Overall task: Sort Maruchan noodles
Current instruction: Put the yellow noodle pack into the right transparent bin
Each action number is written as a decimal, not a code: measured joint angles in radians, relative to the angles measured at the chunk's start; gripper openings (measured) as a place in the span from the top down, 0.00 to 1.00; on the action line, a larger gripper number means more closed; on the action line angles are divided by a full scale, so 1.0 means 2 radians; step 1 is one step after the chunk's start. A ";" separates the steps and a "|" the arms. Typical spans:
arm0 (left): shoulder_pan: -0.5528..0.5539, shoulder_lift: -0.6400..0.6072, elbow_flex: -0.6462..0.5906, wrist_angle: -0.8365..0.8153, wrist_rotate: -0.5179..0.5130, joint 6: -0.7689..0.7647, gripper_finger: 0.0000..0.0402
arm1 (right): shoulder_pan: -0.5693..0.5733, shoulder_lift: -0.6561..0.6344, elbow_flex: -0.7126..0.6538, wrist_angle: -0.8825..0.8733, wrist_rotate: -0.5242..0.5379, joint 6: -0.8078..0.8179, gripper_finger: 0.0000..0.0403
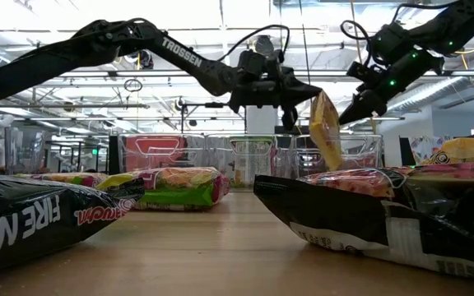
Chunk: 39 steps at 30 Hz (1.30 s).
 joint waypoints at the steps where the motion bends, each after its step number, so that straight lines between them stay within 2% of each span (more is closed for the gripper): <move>1: 0.000 0.000 0.000 0.000 0.001 0.000 1.00 | 0.000 0.000 0.000 -0.002 -0.005 -0.001 0.88; 6: 0.000 0.000 0.000 0.000 0.012 -0.004 1.00 | 0.000 0.000 0.000 -0.022 -0.038 -0.001 0.88; 13: 0.000 0.000 0.000 0.000 0.026 -0.006 1.00 | 0.000 0.000 0.000 -0.028 -0.040 -0.003 0.89; 20: 0.001 0.000 0.000 0.000 0.026 -0.003 1.00 | 0.000 0.000 0.000 -0.029 -0.052 -0.001 0.99; 26: 0.001 0.000 0.000 0.000 0.026 -0.003 1.00 | 0.000 0.000 0.000 -0.026 -0.085 0.028 1.00; 31: 0.001 0.000 0.000 0.000 0.026 0.001 1.00 | 0.000 0.000 0.000 -0.026 -0.088 0.035 1.00; 39: 0.014 0.000 0.000 -0.001 -0.017 0.002 1.00 | 0.000 -0.012 0.000 -0.026 -0.072 0.038 1.00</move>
